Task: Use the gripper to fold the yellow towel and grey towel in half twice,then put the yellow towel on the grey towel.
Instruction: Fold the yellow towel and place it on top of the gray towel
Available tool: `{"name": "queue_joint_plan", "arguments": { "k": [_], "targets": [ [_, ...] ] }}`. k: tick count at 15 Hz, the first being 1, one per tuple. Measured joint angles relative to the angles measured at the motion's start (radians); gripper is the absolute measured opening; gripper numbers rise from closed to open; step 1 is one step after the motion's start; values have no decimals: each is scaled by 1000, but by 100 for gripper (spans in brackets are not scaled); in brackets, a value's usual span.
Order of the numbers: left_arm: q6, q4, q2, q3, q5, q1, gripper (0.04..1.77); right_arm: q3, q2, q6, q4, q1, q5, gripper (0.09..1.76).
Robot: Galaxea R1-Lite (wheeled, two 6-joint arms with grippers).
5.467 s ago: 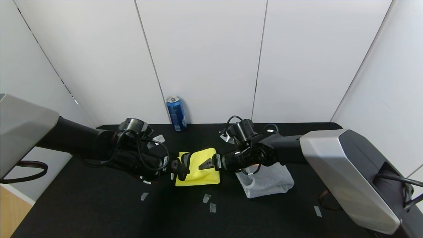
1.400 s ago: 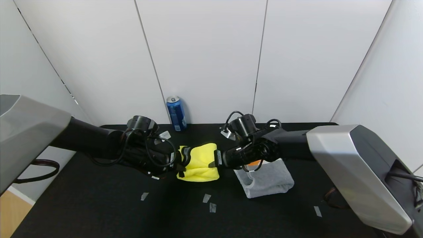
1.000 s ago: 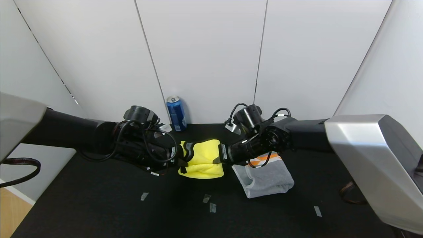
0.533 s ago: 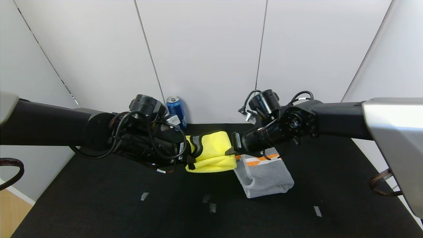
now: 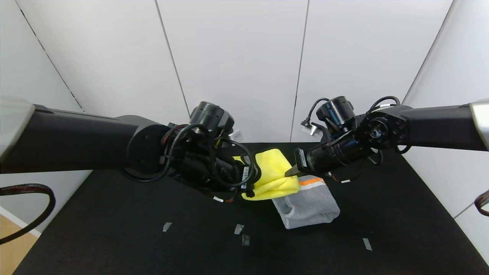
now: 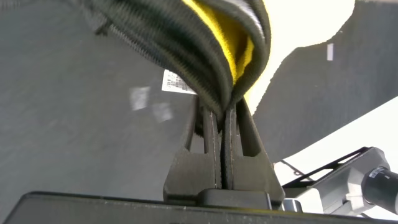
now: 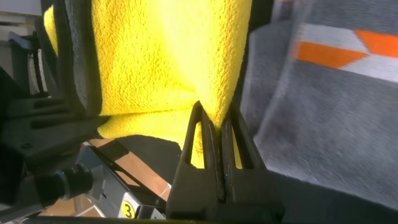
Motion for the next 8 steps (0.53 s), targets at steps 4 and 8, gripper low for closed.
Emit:
{"name": "queue_joint_plan", "arguments": {
  "k": [4,8],
  "targets": [
    [-2,2,73,-79,48,-67,13,76,-61,-38,-1,-59,1,12],
    [-2,63,168,-231,65,-117,13,134,-99,-69,-2,-119,2,12]
  ]
}}
